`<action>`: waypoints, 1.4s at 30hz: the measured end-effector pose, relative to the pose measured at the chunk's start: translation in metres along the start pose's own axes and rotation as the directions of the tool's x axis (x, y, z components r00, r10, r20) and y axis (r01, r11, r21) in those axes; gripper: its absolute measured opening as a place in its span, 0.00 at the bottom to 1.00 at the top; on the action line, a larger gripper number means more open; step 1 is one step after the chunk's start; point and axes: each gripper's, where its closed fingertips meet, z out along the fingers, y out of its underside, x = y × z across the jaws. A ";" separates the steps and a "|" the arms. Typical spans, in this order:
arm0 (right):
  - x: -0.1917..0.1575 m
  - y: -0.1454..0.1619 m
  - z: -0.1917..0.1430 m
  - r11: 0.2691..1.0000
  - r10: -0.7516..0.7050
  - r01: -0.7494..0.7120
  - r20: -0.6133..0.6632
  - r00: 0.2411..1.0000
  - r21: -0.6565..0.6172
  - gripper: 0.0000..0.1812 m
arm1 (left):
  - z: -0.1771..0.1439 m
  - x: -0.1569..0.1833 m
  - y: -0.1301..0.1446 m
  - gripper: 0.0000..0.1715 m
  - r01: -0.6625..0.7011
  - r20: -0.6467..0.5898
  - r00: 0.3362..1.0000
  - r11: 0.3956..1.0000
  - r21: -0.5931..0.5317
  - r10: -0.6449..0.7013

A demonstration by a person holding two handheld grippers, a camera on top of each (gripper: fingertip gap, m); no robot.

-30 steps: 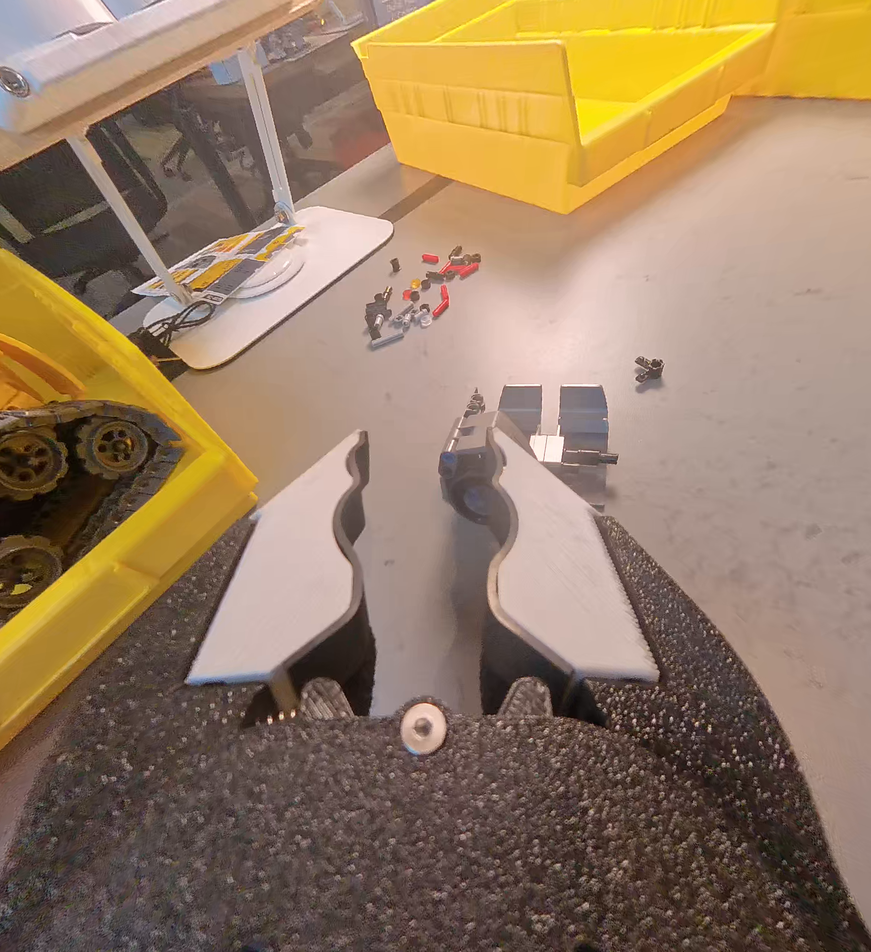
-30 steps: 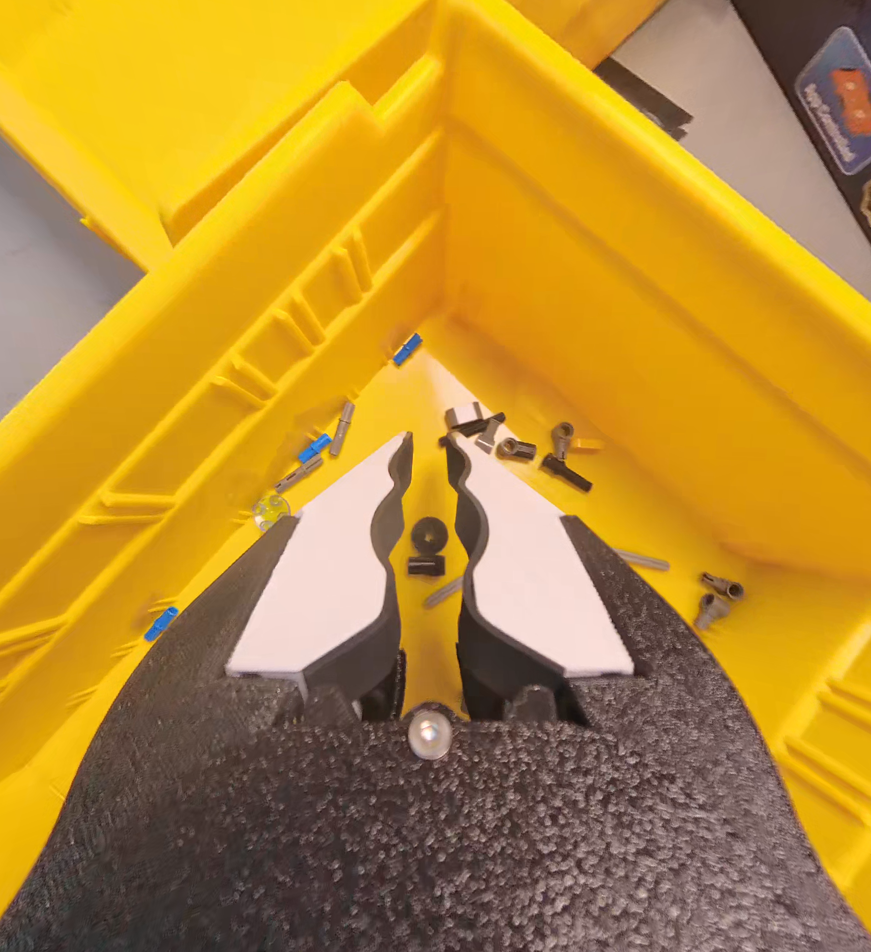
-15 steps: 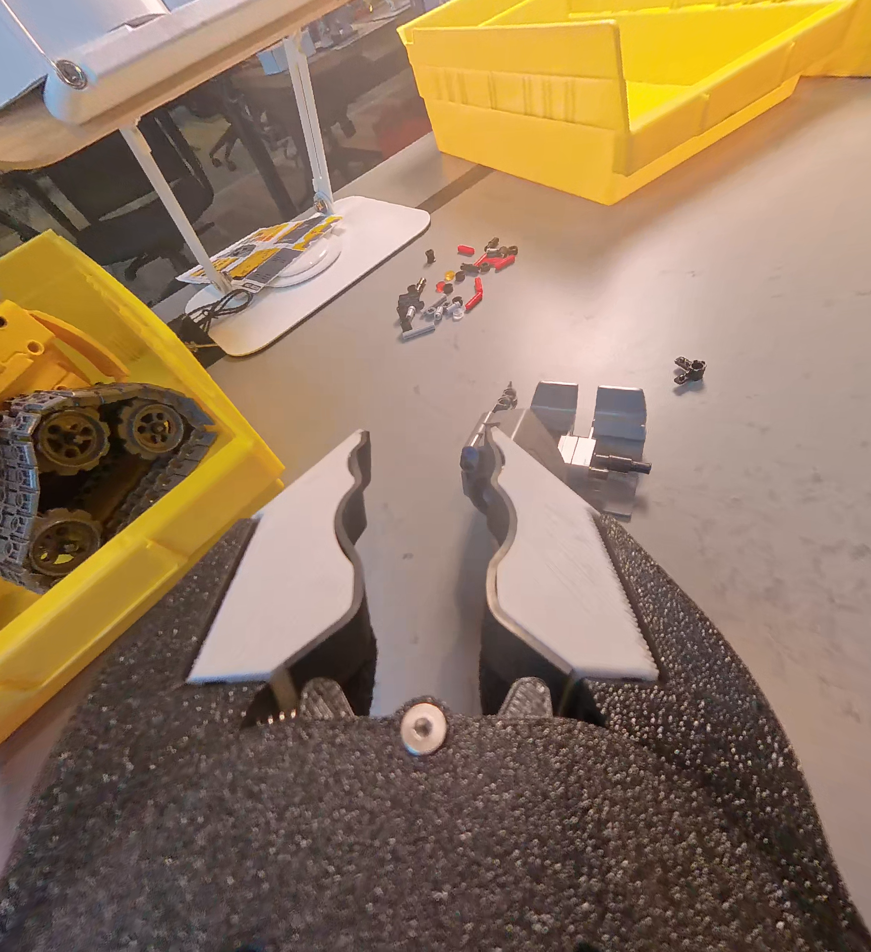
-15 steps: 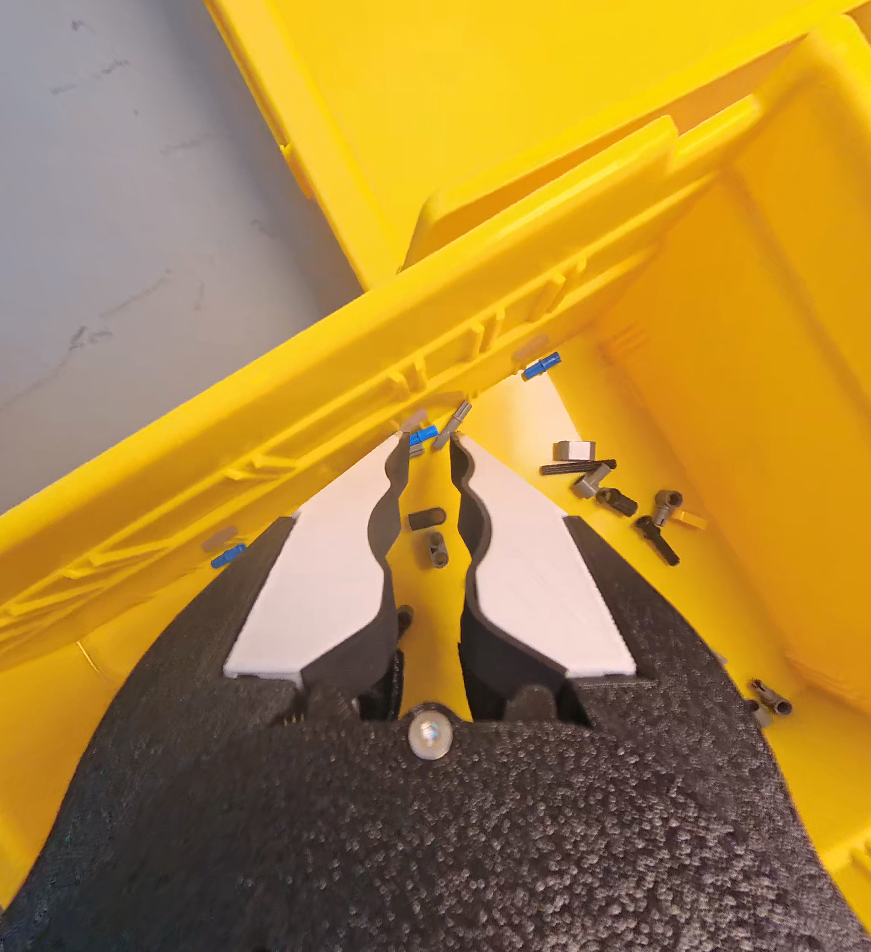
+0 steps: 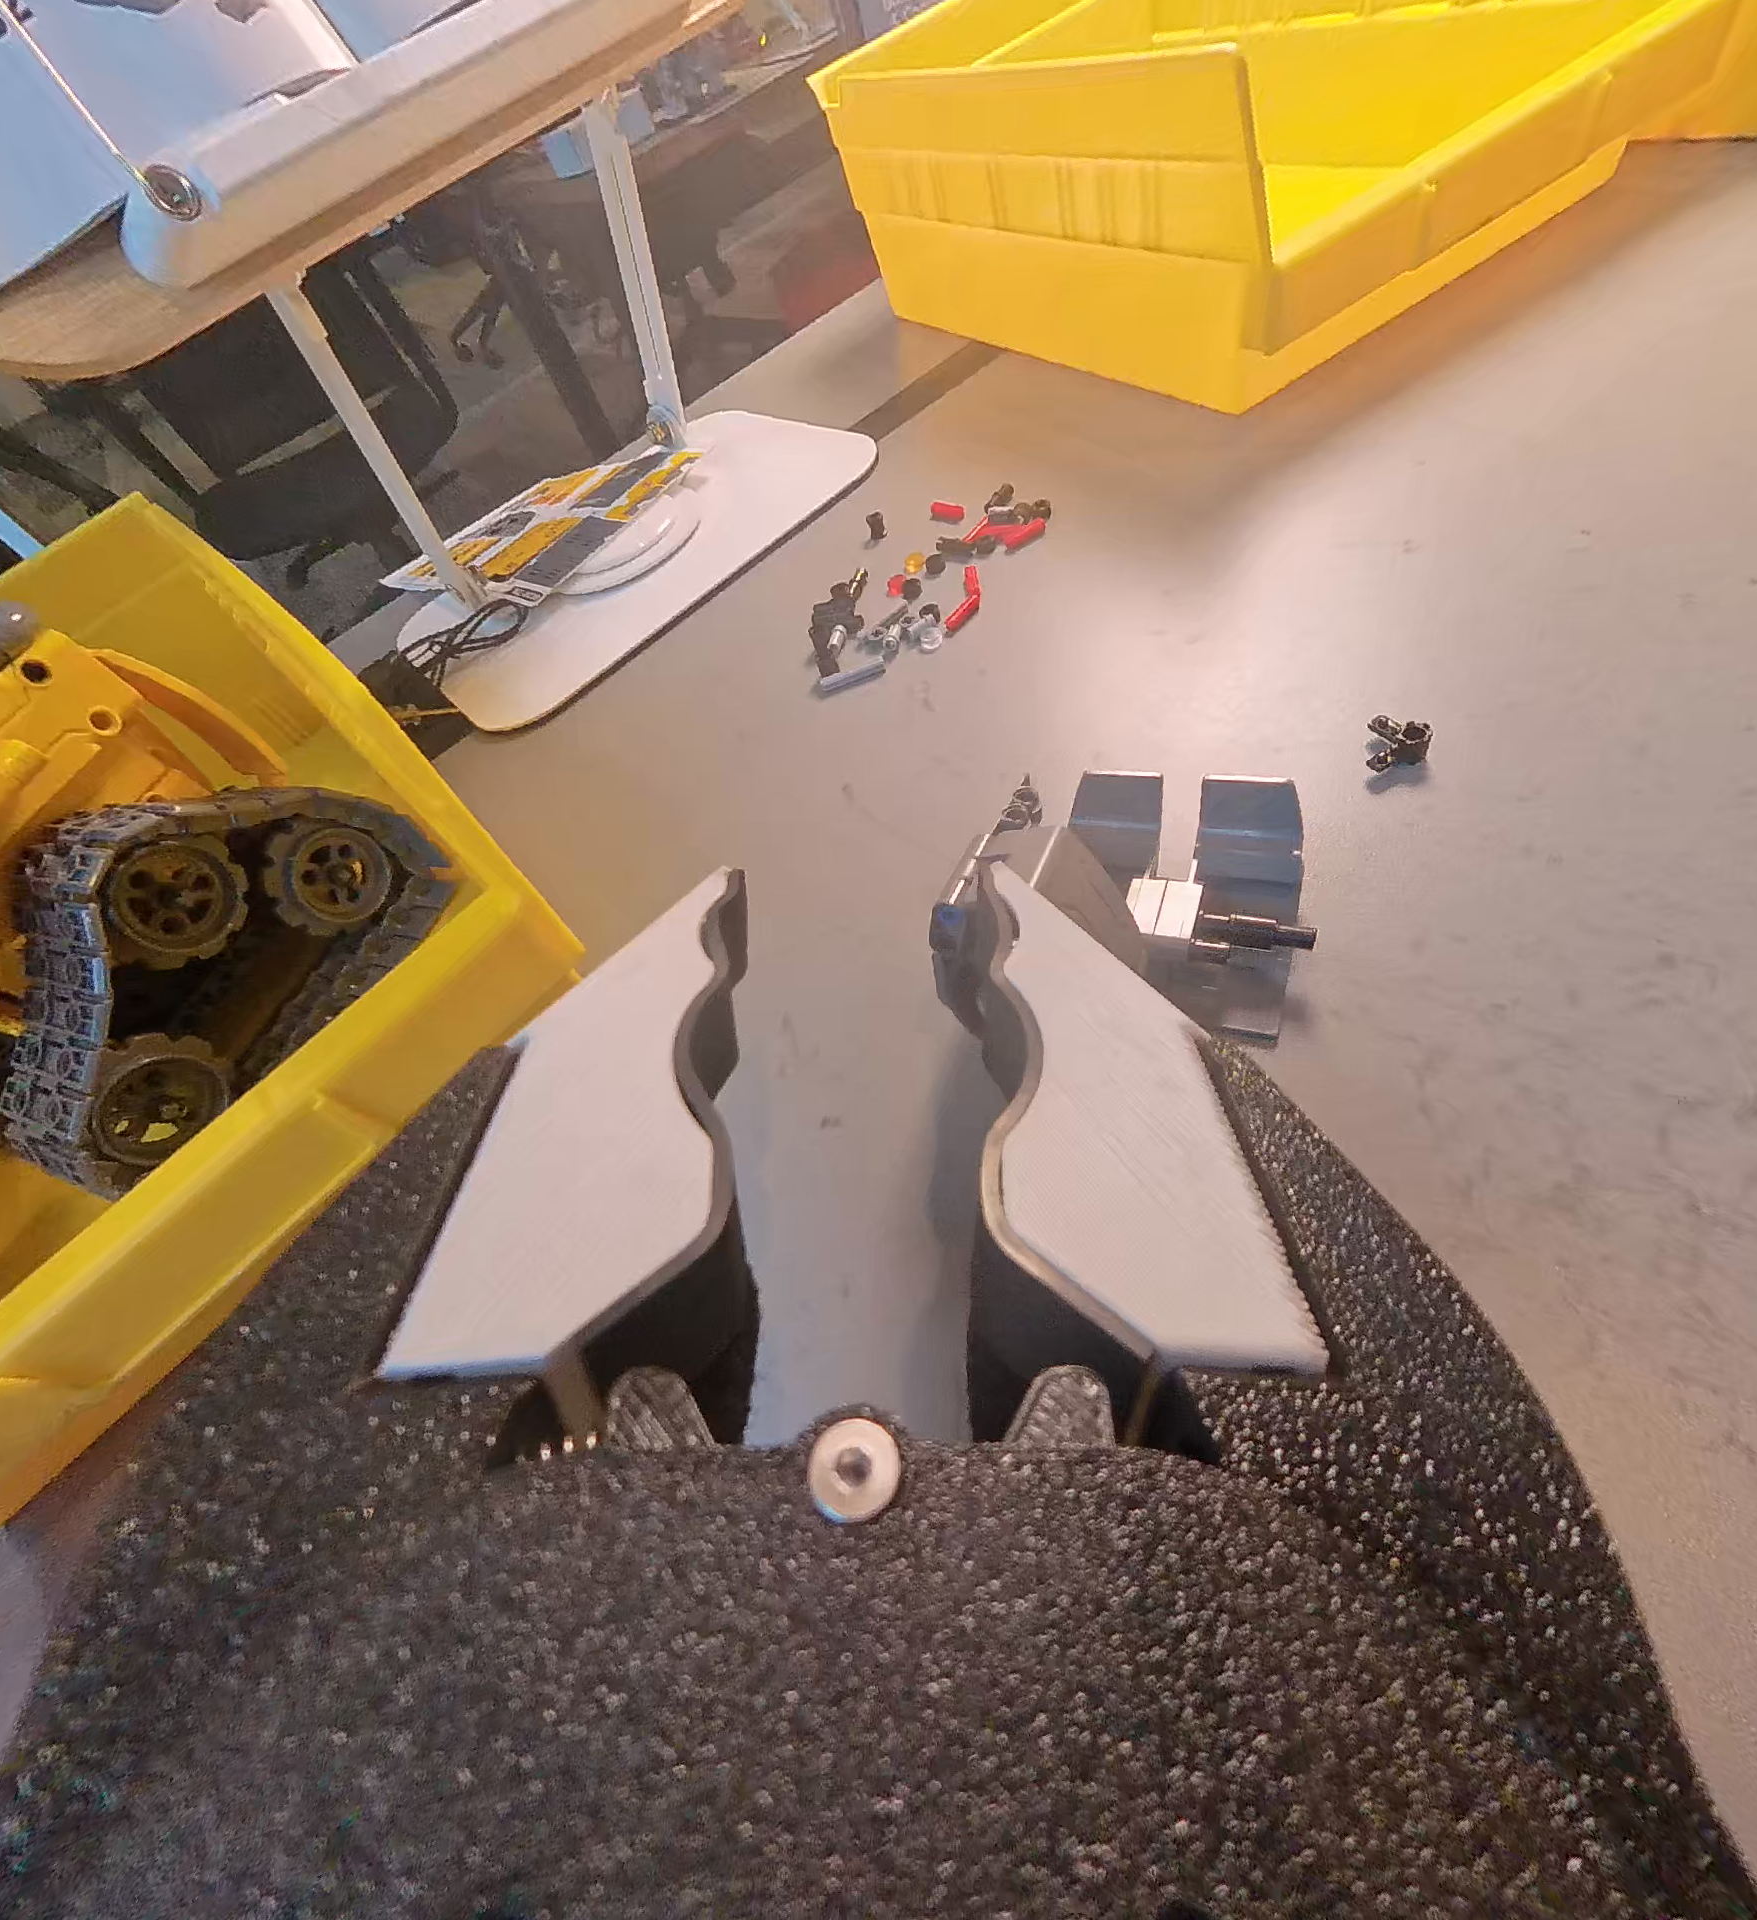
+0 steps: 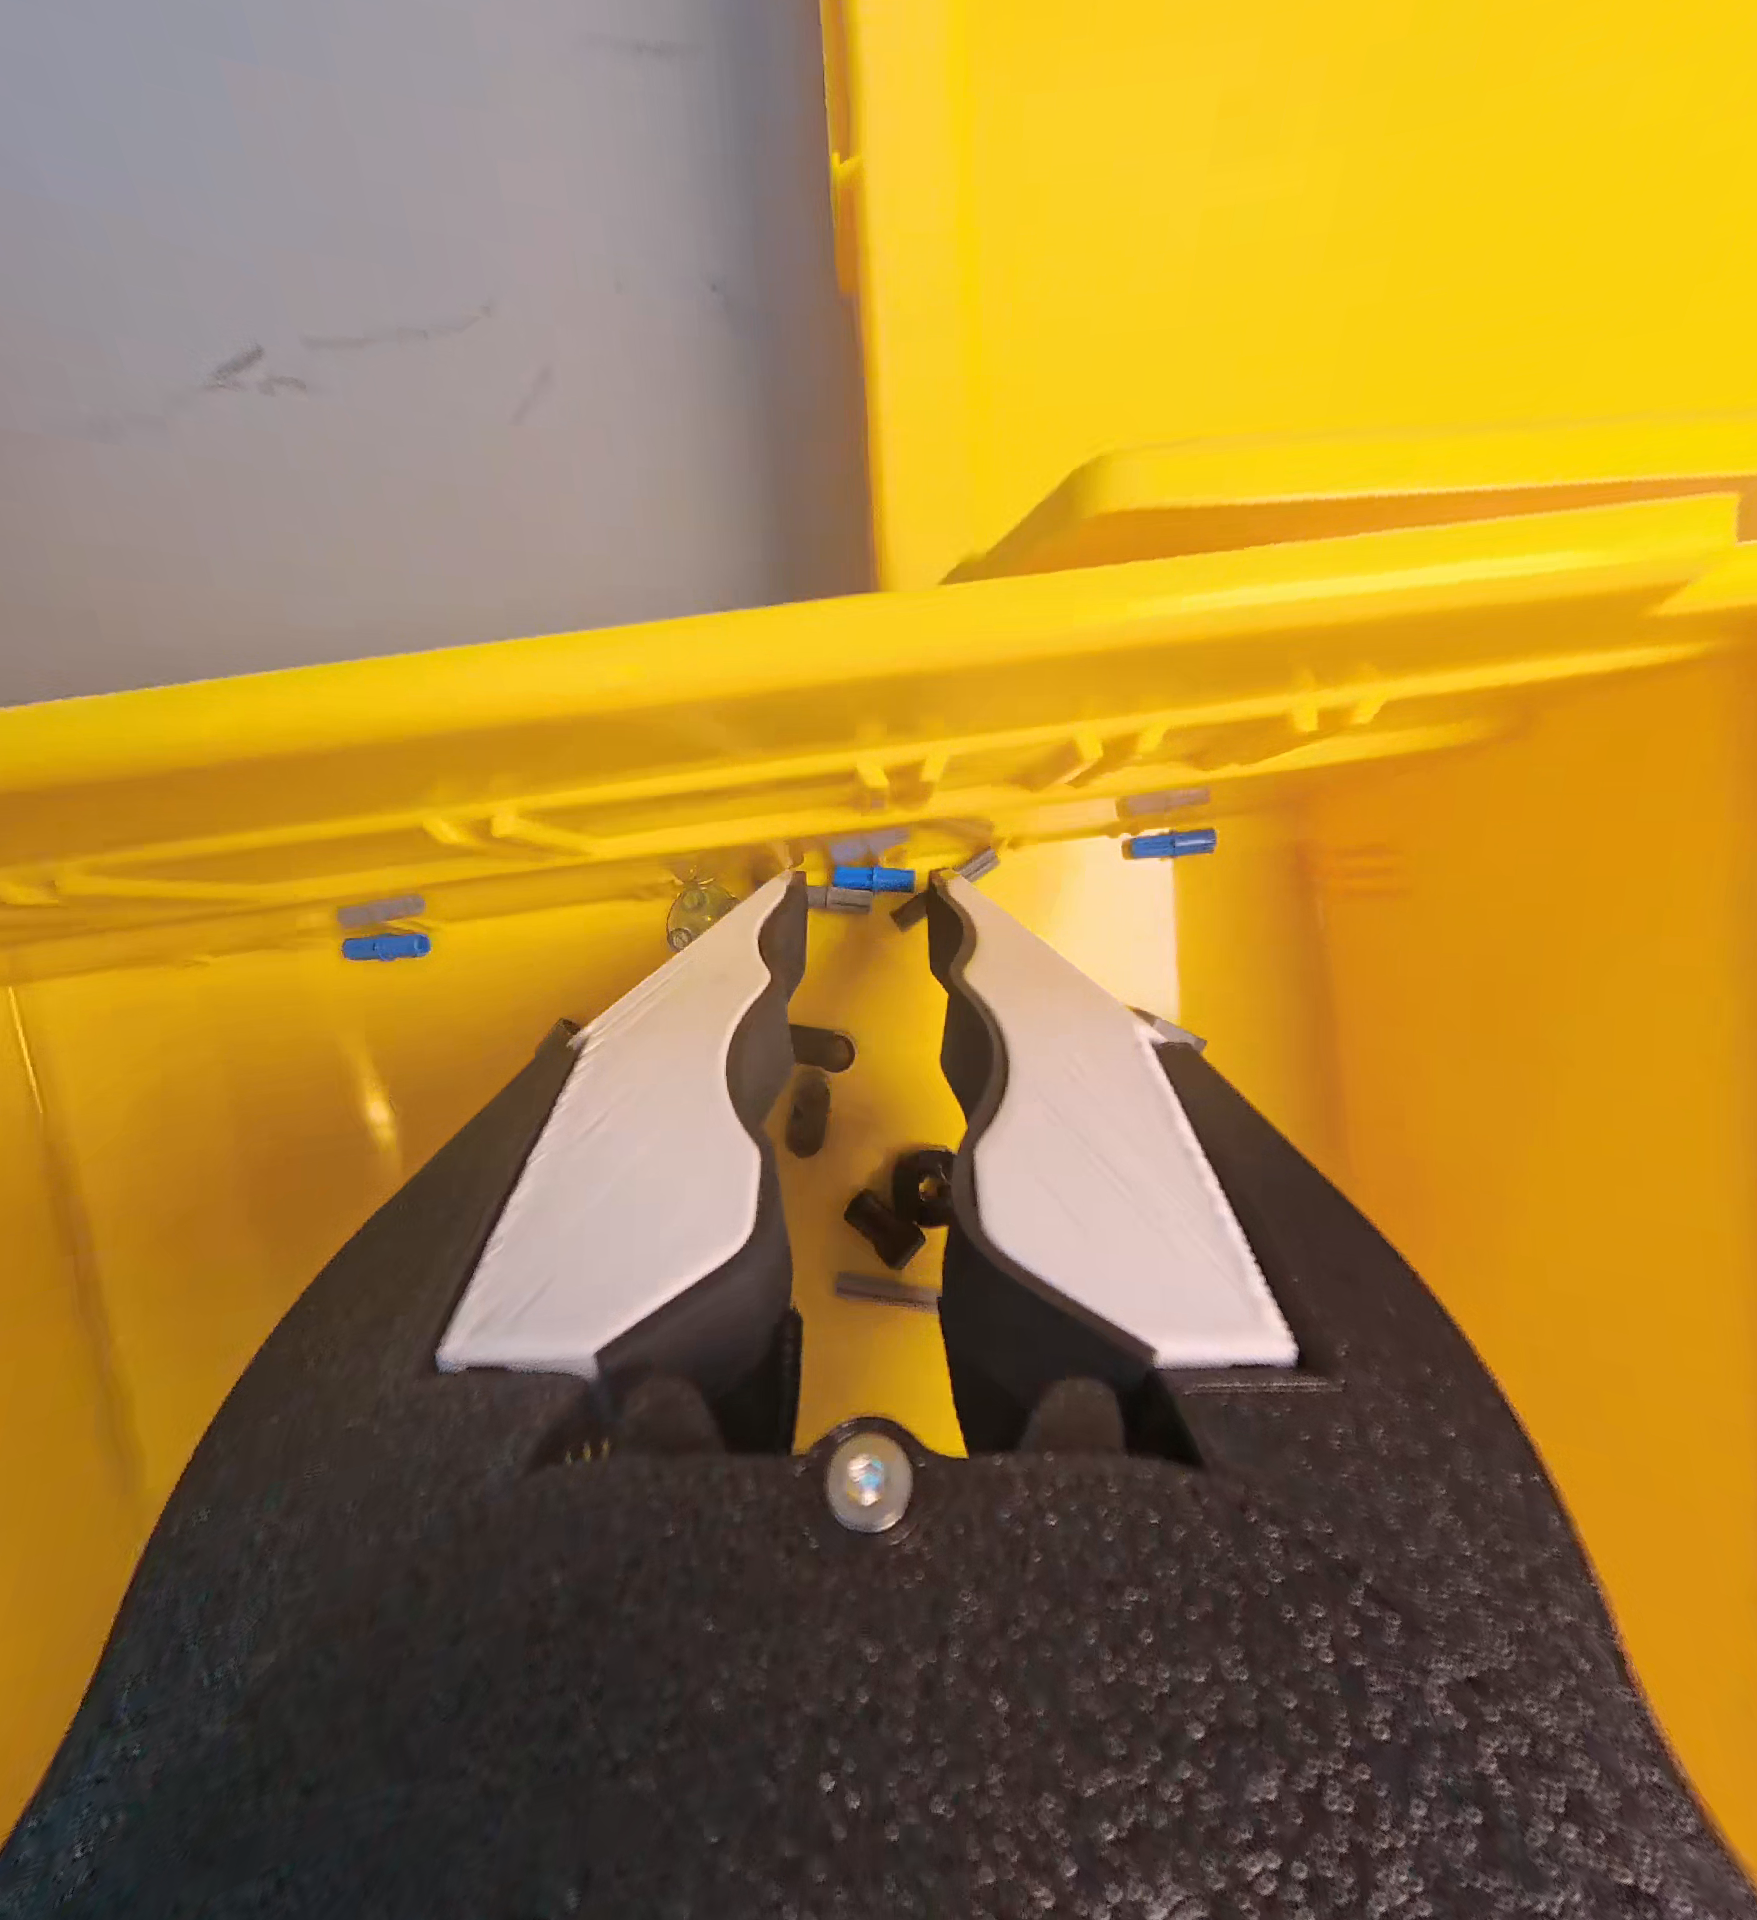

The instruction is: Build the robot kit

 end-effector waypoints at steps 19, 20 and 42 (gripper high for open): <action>0.009 0.008 -0.036 0.993 0.113 -0.108 -0.124 0.986 0.046 0.00 | -0.002 0.004 -0.002 0.26 -0.018 -0.017 1.000 1.000 0.016 0.019; 0.007 0.006 -0.040 0.992 0.119 -0.112 -0.120 0.986 0.063 0.00 | -0.002 0.004 -0.002 0.26 -0.018 -0.016 1.000 1.000 0.019 0.018; -0.123 -0.236 -0.003 0.937 -0.077 0.056 0.047 0.996 0.345 0.00 | -0.015 0.011 -0.014 0.28 0.126 -0.211 0.972 0.987 0.099 -0.103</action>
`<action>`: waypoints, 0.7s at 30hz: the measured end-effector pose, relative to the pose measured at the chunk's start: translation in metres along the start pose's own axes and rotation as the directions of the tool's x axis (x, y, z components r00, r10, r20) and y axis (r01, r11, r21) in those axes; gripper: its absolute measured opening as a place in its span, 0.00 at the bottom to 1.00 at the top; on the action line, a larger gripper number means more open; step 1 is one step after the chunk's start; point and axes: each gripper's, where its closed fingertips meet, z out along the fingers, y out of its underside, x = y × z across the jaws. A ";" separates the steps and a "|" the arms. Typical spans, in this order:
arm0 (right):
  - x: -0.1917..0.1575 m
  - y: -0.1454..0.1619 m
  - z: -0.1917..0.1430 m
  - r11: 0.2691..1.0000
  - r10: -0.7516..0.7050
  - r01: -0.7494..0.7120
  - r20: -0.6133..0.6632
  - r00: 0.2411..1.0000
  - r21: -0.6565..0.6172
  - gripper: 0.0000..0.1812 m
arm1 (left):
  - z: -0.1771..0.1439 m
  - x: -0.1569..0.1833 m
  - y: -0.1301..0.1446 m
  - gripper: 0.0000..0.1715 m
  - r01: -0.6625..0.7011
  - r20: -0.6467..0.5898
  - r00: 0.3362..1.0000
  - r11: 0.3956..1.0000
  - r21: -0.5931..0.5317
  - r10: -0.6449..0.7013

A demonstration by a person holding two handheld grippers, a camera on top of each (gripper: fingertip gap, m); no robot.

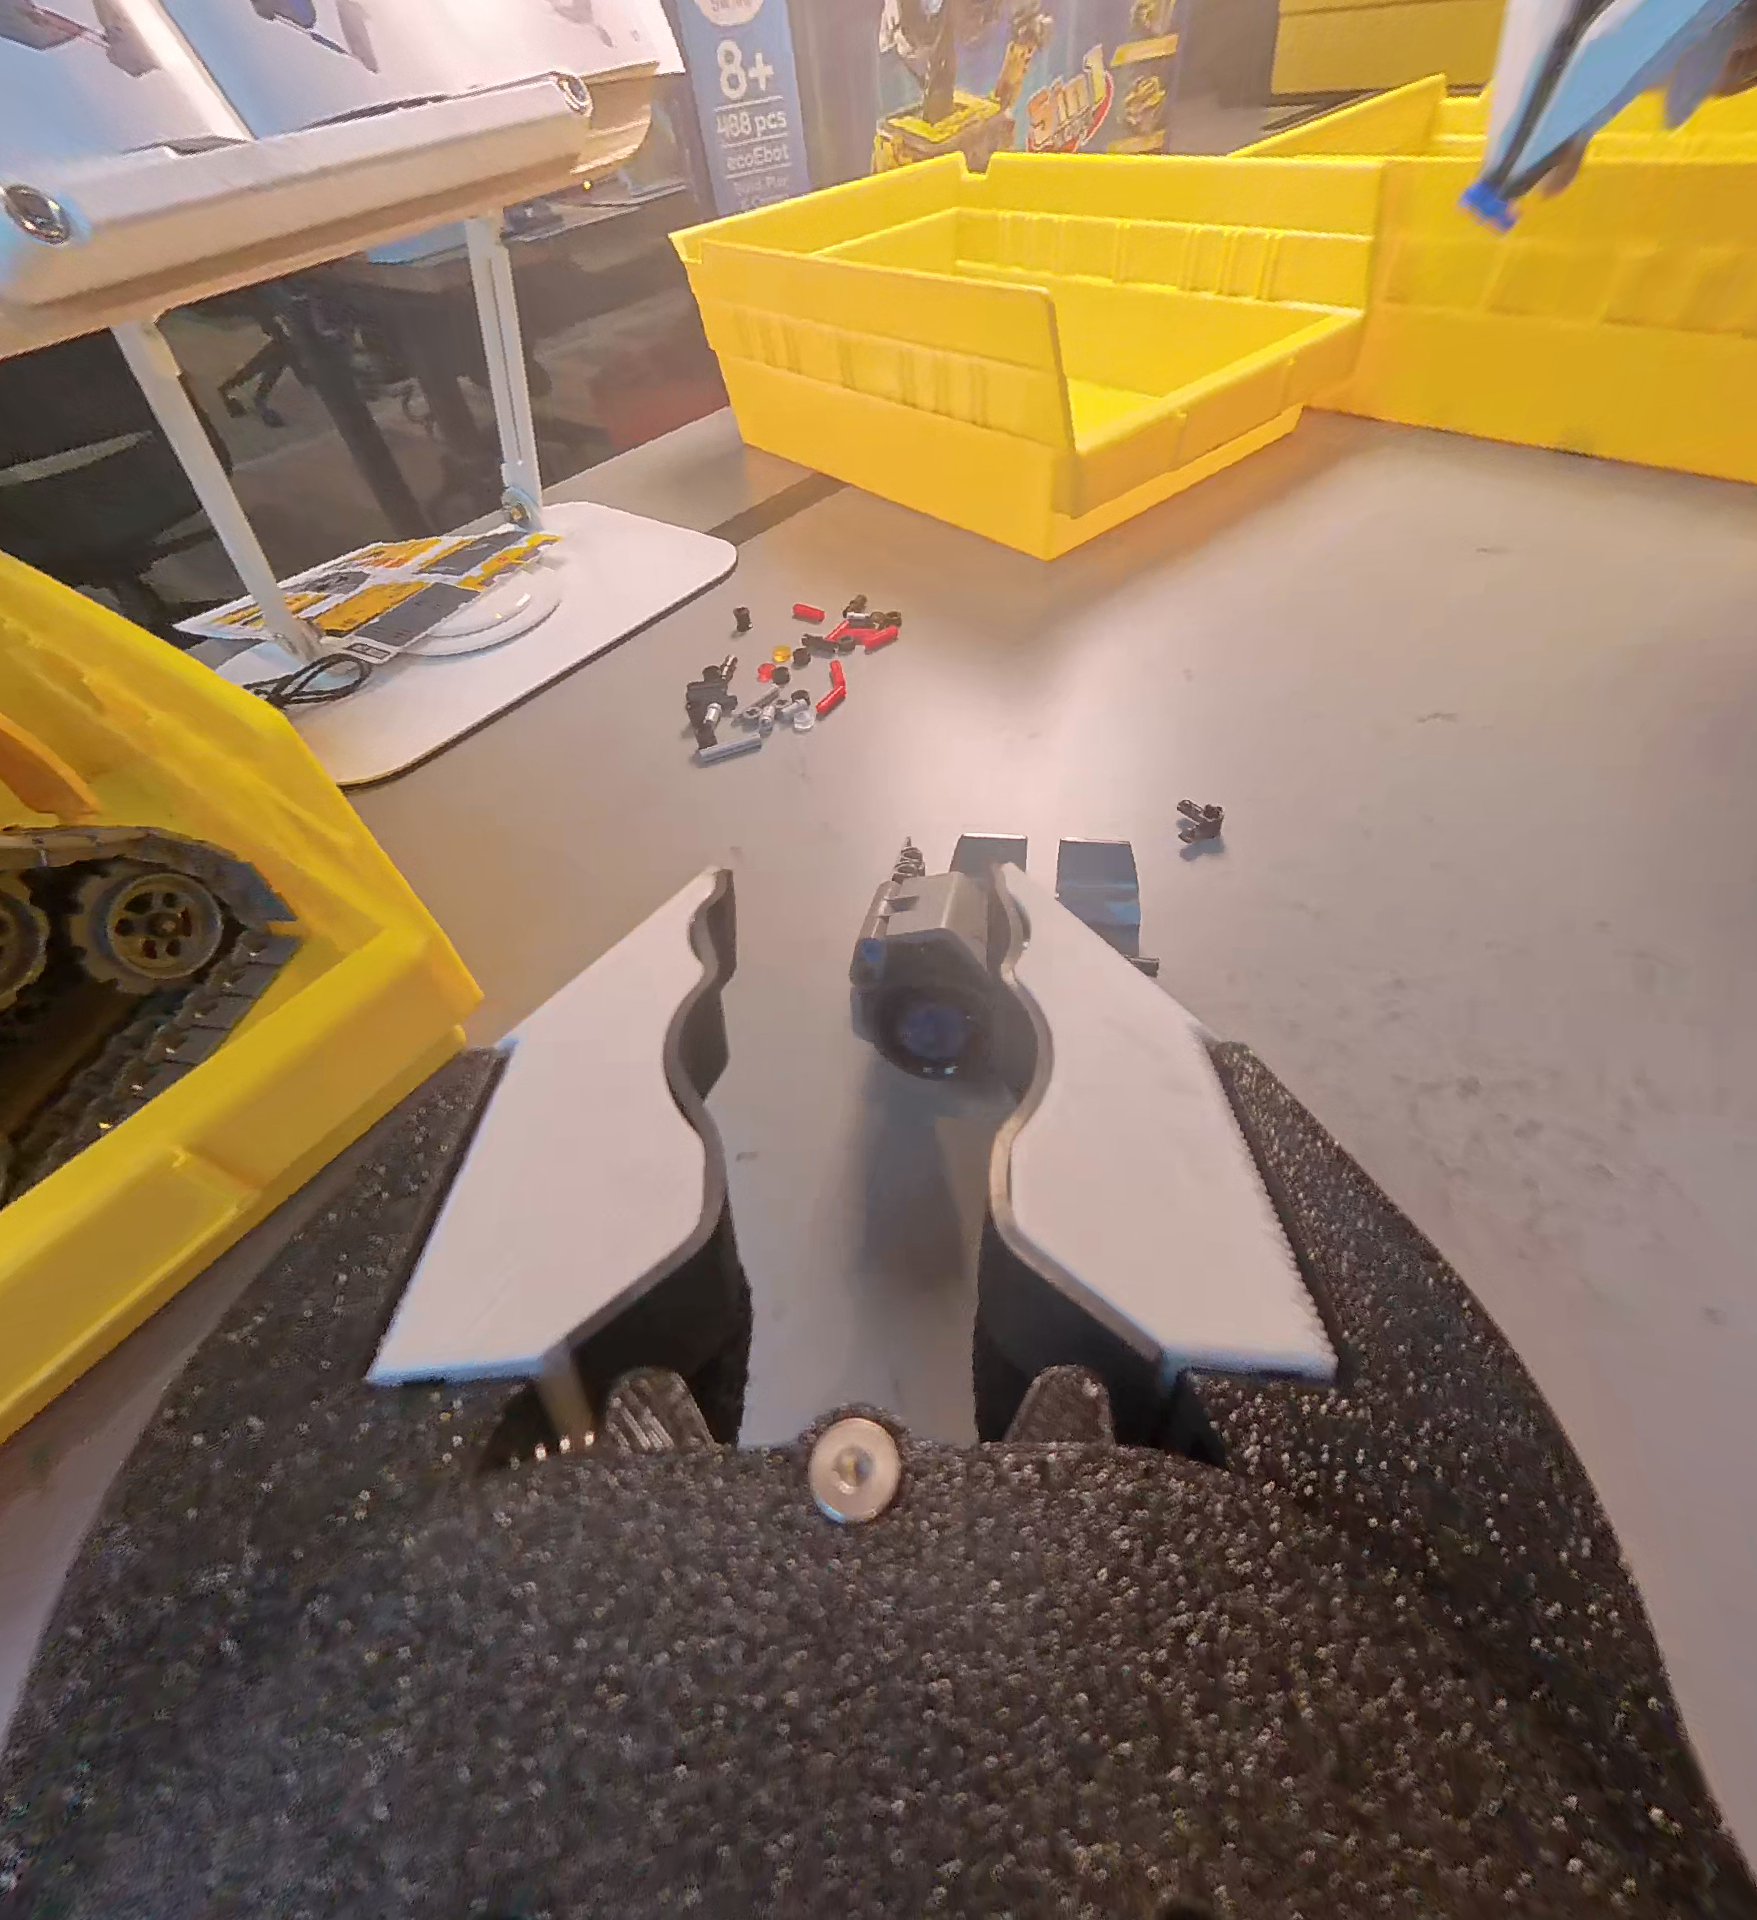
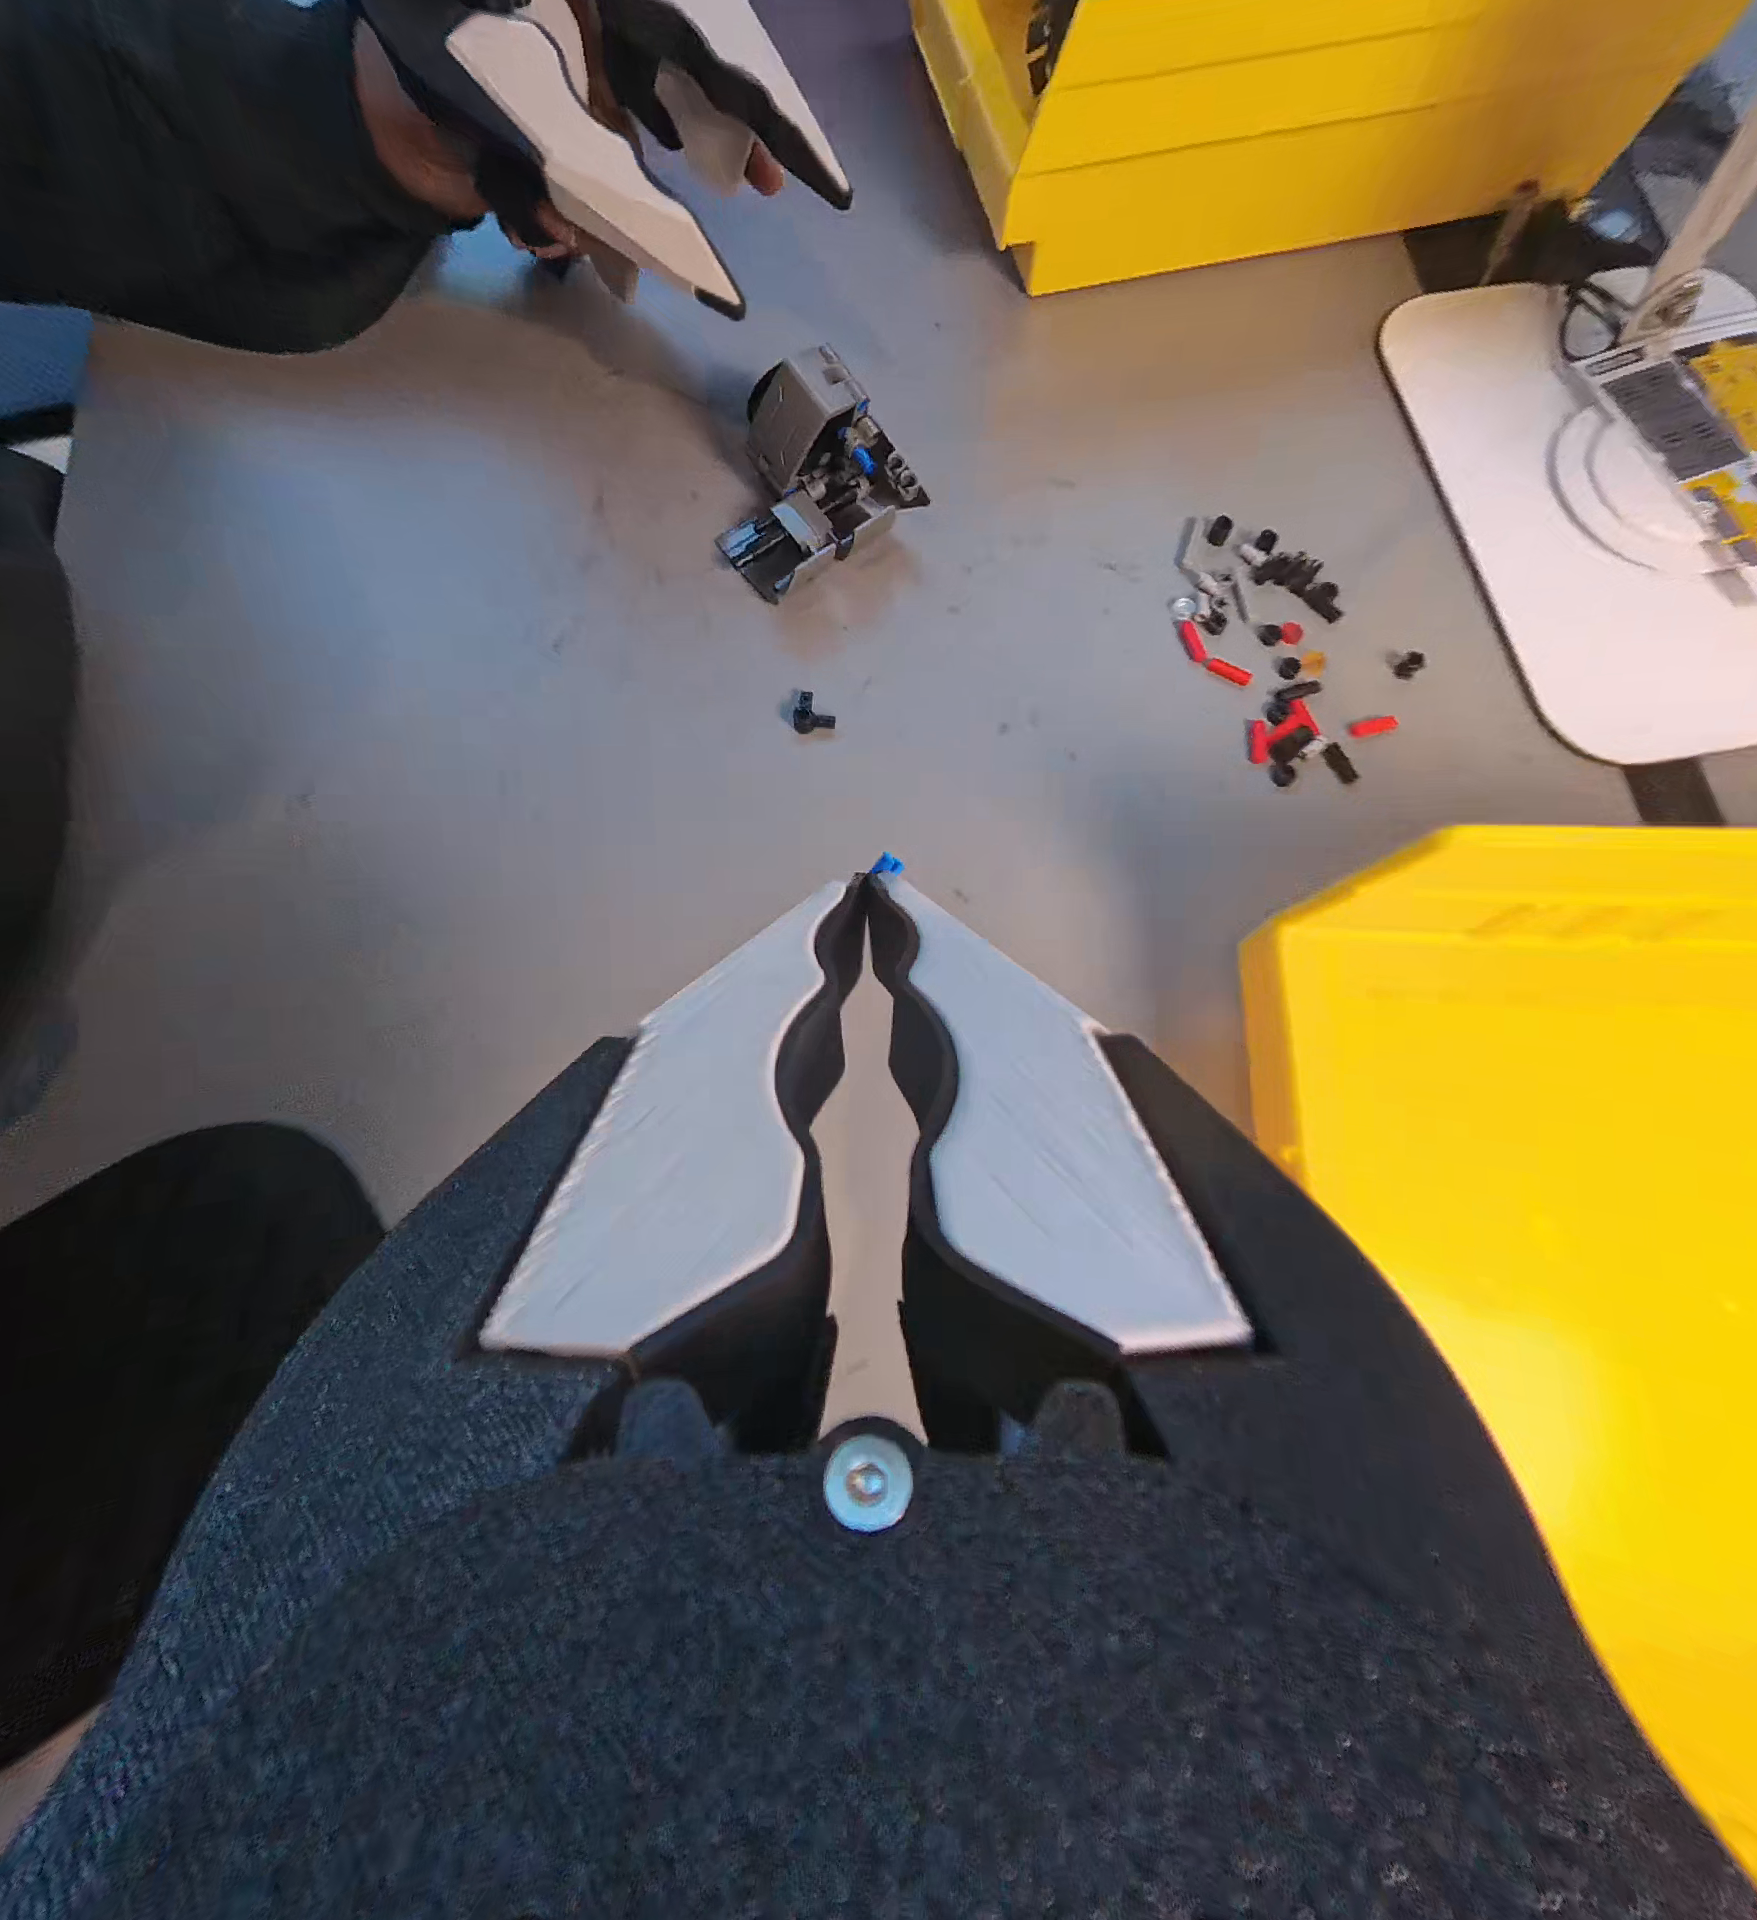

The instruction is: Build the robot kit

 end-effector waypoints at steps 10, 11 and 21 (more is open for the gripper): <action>-0.014 0.035 0.122 0.981 0.084 -0.070 0.074 0.994 -0.179 0.00 | -0.007 0.014 0.002 0.28 -0.004 -0.084 0.996 1.000 -0.007 0.004; -0.015 0.036 0.124 0.979 0.080 -0.064 0.076 0.994 -0.191 0.02 | -0.007 0.015 0.002 0.28 -0.008 -0.089 0.996 1.000 -0.011 0.007; -0.011 0.010 0.105 0.994 0.061 -0.057 0.040 0.997 -0.090 0.10 | -0.005 0.020 0.002 0.29 0.005 -0.105 0.994 1.000 -0.013 -0.006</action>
